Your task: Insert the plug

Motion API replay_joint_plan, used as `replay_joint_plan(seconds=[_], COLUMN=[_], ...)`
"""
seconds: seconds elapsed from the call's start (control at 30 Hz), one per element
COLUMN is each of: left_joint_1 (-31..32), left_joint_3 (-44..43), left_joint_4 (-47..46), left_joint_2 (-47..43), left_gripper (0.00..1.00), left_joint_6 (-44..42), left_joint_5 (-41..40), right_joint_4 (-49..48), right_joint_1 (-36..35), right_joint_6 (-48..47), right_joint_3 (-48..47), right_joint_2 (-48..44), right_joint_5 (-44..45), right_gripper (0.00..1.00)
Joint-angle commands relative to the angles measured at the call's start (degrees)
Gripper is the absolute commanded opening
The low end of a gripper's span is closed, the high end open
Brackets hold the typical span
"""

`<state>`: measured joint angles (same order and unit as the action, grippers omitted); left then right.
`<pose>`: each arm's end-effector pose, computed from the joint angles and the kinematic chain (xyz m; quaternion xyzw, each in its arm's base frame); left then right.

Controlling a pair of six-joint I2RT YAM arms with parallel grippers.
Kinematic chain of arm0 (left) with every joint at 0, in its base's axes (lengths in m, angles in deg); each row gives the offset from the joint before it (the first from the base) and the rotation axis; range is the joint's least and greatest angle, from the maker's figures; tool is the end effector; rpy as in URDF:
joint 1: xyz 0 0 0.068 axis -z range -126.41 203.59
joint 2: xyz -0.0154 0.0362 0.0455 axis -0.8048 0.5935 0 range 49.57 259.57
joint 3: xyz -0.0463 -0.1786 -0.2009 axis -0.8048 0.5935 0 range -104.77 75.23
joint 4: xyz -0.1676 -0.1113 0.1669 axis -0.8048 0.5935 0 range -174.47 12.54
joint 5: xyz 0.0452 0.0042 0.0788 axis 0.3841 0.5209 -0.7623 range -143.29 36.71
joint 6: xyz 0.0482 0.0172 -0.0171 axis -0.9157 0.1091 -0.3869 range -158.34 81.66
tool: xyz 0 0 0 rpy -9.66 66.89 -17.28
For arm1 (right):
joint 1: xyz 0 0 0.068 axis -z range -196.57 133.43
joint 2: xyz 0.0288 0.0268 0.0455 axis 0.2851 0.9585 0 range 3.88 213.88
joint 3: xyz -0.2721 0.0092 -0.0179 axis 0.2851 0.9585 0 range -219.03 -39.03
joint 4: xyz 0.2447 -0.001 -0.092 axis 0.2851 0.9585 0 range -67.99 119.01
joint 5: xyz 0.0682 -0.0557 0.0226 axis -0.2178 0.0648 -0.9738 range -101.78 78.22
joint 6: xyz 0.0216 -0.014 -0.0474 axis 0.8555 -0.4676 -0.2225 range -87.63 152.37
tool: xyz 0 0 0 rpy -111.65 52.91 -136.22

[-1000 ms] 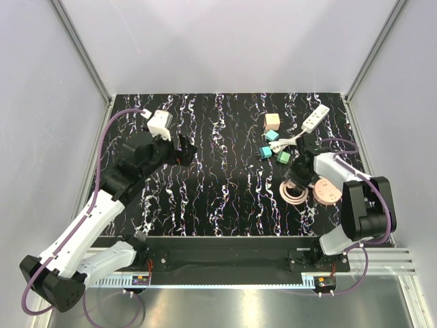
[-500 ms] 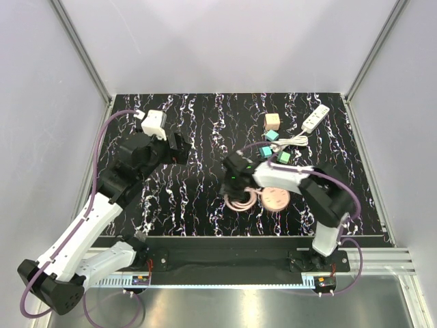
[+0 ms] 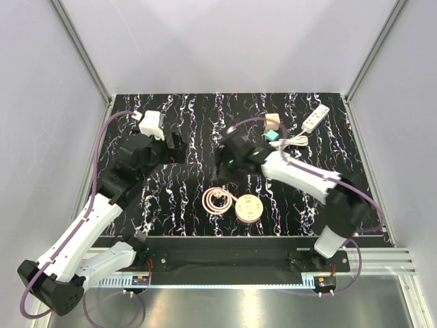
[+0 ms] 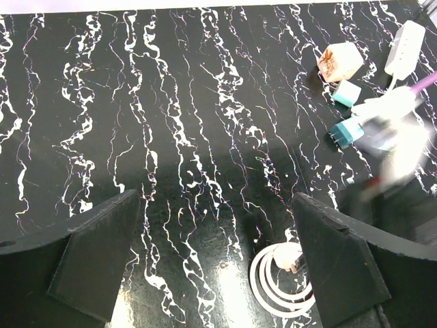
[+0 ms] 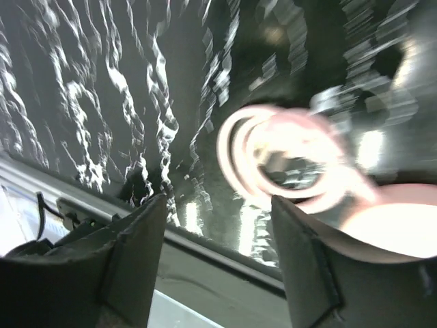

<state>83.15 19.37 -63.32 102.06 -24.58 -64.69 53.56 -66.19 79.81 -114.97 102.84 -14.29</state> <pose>0.1810 -0.0945 0.3639 0.0525 0.8043 -0.1419 0.5747 0.2407 0.2855 0.2444 -0.0248 0.9520 0.2418 0.1859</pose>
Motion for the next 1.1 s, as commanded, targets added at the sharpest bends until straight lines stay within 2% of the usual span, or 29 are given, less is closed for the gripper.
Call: replay_joint_plan(seconds=[0.0,0.17,0.37,0.4,0.47,0.53,0.7,0.83,1.07], left_joint_1=[-0.2,-0.2,-0.2,-0.2,-0.2,-0.2,-0.2,-0.2,-0.2], left_joint_3=[-0.3,-0.3,-0.1,-0.2,-0.3,-0.3,-0.5,-0.4,-0.2], left_joint_4=[-2.1,-2.1,-2.0,-2.0,-1.9,-2.0,-1.9,-2.0,-2.0], left_joint_2=[-0.2,0.2,0.1,0.2,0.2,0.1,0.1,0.2,0.3], left_gripper=[0.99,0.99,0.99,0.99,0.99,0.99,0.99,0.99,0.99], left_joint_6=[0.0,0.1,0.0,-0.1,0.0,0.1,0.3,0.4,0.2], left_joint_5=[-0.9,0.4,0.0,0.0,0.4,0.7,1.3,1.9,1.3], right_joint_4=[4.7,6.9,9.7,10.1,10.0,8.8,7.5,6.2,4.8], right_joint_1=[10.6,23.3,29.0,29.8,30.6,31.7,35.7,38.8,39.7], right_joint_6=[-8.4,-14.8,-19.4,-19.8,-23.5,-27.0,-30.2,-29.5,-28.3], right_joint_3=[3.3,7.2,1.1,-0.9,-1.7,-1.9,-2.2,-3.3,-5.5], right_joint_2=[-9.0,-8.5,-3.8,-2.5,-1.6,-0.4,1.6,3.6,9.1], right_joint_5=[4.4,5.6,14.1,16.5,21.0,23.0,18.1,11.6,9.3], right_gripper=[0.71,0.73,0.74,0.73,0.64,0.62,0.7,0.7,0.7])
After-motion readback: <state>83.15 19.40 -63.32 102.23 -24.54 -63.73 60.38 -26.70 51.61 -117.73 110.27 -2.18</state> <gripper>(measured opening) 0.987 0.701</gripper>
